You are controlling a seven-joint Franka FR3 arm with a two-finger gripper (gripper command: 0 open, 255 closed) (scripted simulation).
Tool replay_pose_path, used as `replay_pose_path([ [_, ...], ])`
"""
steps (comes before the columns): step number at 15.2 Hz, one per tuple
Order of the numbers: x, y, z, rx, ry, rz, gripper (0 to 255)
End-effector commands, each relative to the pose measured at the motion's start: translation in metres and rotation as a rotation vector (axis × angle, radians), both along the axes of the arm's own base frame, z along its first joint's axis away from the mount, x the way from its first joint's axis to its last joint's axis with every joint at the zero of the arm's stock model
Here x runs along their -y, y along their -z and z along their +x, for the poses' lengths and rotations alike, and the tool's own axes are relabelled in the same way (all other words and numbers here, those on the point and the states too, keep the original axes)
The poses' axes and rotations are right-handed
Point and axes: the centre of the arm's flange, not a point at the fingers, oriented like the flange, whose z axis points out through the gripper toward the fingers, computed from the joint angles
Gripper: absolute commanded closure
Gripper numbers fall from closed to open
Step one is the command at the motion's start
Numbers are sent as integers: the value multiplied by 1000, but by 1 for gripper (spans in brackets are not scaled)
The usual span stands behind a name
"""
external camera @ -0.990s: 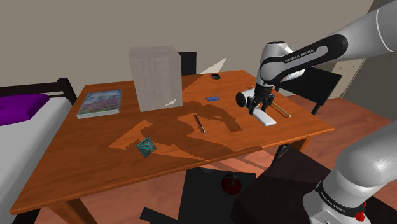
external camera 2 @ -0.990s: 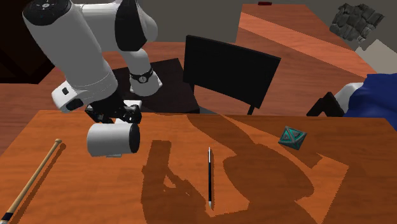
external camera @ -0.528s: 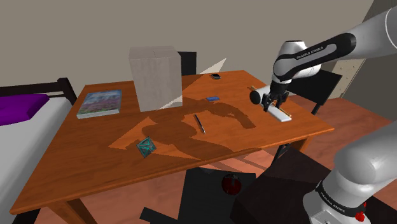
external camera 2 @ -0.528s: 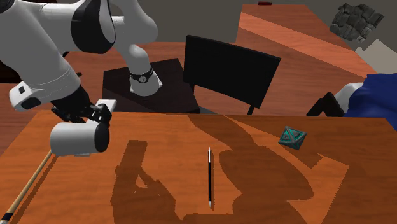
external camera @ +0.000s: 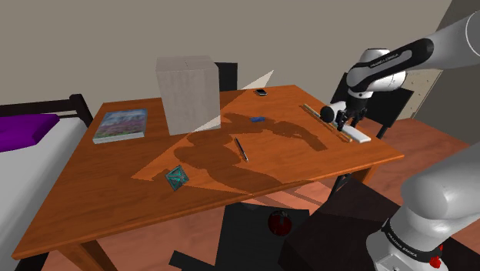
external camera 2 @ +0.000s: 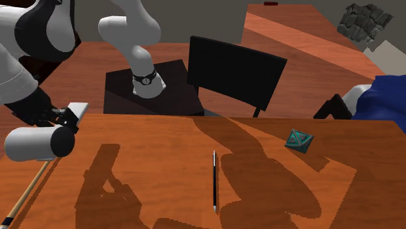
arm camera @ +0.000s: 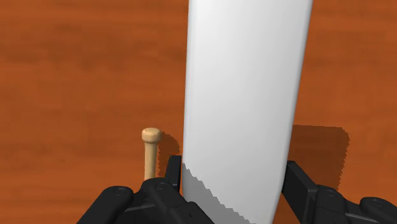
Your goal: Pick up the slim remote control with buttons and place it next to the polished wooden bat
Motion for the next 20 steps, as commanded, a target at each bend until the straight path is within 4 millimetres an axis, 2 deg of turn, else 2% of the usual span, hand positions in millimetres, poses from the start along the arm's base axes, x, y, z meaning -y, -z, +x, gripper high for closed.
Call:
replay_pose_path([
  [1, 24, 0, -7, 1, -2, -1, 255],
  [10, 137, -1, -44, 1, -2, -1, 255],
  [11, 160, -1, -51, 1, -2, -1, 255],
  [20, 160, 47, -51, 1, -2, -1, 255],
])
